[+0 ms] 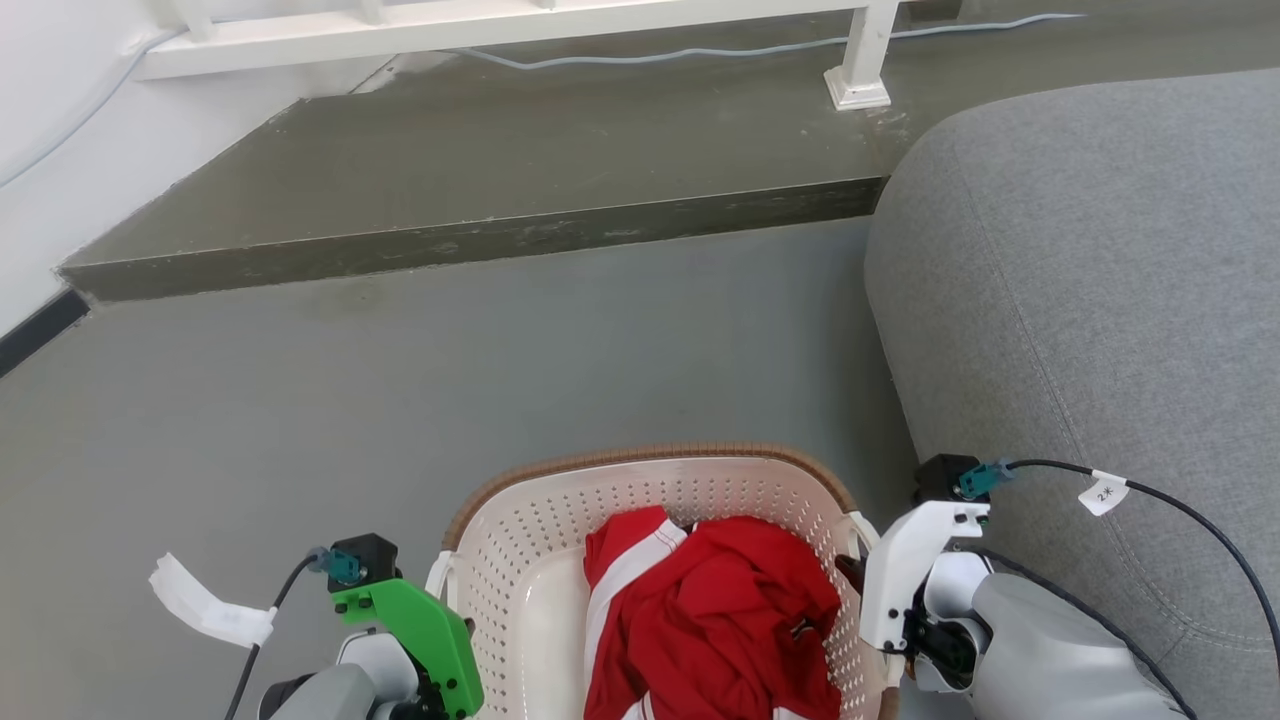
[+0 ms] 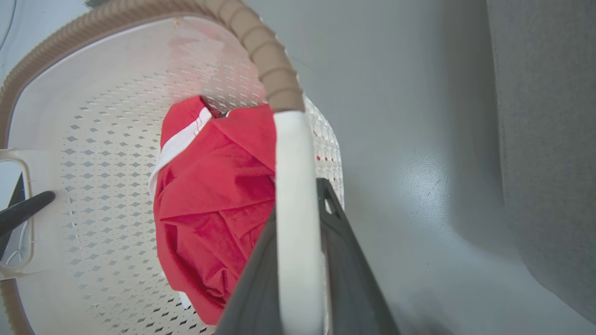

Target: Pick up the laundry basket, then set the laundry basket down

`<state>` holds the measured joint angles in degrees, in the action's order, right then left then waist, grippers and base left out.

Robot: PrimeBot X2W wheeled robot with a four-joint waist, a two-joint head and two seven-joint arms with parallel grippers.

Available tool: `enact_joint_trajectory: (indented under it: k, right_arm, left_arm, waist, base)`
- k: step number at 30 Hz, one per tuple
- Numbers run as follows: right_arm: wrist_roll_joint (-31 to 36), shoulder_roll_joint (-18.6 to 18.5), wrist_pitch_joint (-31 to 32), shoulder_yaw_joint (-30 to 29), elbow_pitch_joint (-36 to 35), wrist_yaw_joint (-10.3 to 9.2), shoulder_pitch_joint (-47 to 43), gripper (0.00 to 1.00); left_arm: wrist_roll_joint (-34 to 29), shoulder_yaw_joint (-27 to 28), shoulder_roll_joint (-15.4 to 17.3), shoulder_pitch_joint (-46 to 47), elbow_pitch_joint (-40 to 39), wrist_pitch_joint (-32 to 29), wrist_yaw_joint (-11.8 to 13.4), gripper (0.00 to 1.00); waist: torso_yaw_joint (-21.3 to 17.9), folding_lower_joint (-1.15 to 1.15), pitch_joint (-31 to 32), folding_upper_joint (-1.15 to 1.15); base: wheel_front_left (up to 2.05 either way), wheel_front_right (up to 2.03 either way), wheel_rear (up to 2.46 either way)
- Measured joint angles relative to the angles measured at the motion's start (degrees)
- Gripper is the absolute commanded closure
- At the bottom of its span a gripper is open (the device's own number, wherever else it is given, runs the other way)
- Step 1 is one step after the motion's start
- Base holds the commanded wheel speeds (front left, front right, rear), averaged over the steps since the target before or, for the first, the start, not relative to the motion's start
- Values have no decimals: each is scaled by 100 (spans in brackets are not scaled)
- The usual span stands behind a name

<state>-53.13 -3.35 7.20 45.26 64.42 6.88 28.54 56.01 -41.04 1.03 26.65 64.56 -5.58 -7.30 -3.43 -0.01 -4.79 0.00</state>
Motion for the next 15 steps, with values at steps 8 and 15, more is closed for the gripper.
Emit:
enact_joint_trajectory:
  k: [8,15]
  right_arm:
    - [-60,-1,52,68,18,0,2,100]
    - [-166,-3,129,134,22,-37,2,100]
  left_arm:
    - [80,-47,1,1,30,-78,0,100]
    - [133,-115,2,1,74,-127,0,100]
  waist:
    - [-8,0,-19,0]
    - [-8,0,-59,0]
  base:
    - [0,0,0]
    - [0,0,0]
